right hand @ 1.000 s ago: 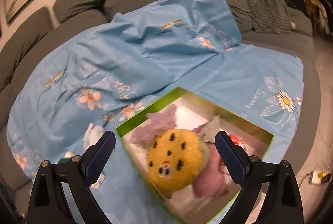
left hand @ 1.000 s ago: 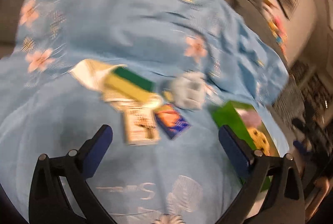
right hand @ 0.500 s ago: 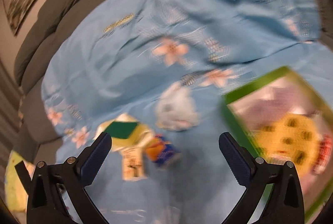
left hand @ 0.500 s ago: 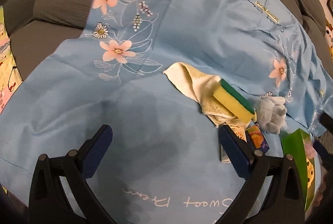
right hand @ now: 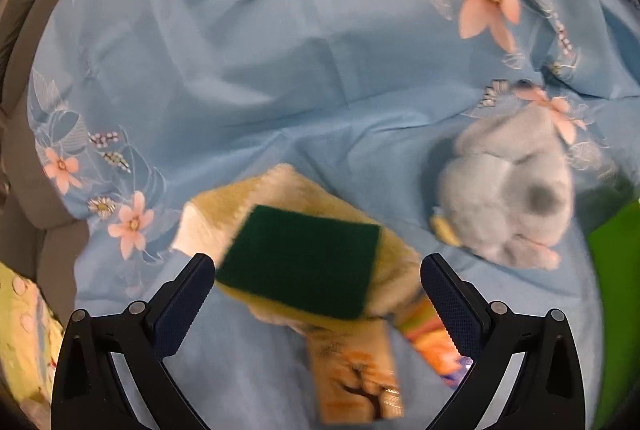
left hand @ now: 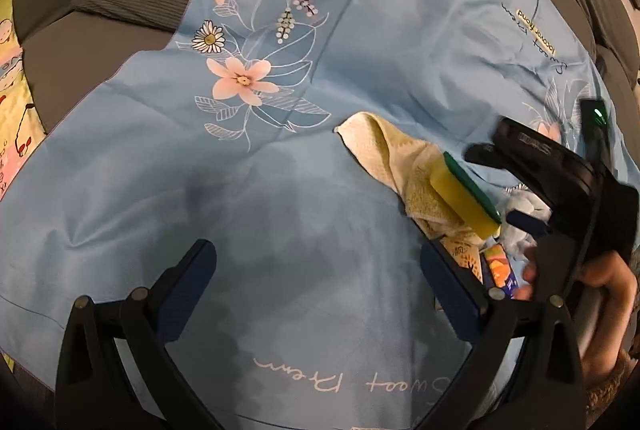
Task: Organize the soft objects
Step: 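Grasp the yellow-green sponge with the right gripper and lift it, then carry the sponge into the green box and release it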
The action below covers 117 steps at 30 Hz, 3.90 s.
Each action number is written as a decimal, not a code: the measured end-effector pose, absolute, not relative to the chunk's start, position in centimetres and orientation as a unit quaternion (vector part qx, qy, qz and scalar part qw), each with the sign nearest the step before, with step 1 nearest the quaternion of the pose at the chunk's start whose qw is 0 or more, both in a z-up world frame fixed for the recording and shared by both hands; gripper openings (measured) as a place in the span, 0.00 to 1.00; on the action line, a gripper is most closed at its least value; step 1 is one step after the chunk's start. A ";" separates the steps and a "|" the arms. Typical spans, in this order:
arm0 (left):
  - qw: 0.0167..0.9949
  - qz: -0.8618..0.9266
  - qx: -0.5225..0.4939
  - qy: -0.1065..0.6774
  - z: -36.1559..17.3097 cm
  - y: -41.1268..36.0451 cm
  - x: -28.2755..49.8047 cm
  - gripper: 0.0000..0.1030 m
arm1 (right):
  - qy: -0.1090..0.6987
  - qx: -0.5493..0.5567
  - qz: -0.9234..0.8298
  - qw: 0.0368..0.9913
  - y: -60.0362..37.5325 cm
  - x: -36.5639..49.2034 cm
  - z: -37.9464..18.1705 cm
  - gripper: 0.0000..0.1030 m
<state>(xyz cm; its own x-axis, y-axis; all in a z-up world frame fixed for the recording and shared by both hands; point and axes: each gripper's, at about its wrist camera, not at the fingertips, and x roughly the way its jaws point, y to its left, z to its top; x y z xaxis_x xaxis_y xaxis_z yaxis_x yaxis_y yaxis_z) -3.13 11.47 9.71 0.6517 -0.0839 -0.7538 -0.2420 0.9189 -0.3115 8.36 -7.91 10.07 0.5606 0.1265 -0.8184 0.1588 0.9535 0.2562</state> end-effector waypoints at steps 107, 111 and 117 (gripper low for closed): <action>0.845 -0.386 -0.066 0.365 16.4 -20.2 -1.8 0.33 | 0.283 0.303 -0.037 0.909 -29.8 -11.6 14.5 0.53; 0.820 -0.426 -0.048 0.380 16.2 -26.5 0.0 0.32 | 0.253 0.342 -0.100 0.899 -35.0 -12.5 14.9 0.53; 0.797 -0.425 -0.009 0.429 13.3 -31.6 1.6 0.27 | 0.228 0.403 -0.163 0.871 -41.5 -12.9 12.5 0.53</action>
<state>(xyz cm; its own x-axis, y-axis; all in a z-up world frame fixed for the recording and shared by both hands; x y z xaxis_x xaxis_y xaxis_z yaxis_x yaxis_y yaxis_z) 1.58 -31.59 13.33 0.2706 -0.6860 -0.6755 0.6699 0.6381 -0.3796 -12.93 -41.51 12.49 0.8431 -0.1008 -0.5283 0.4681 0.6211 0.6286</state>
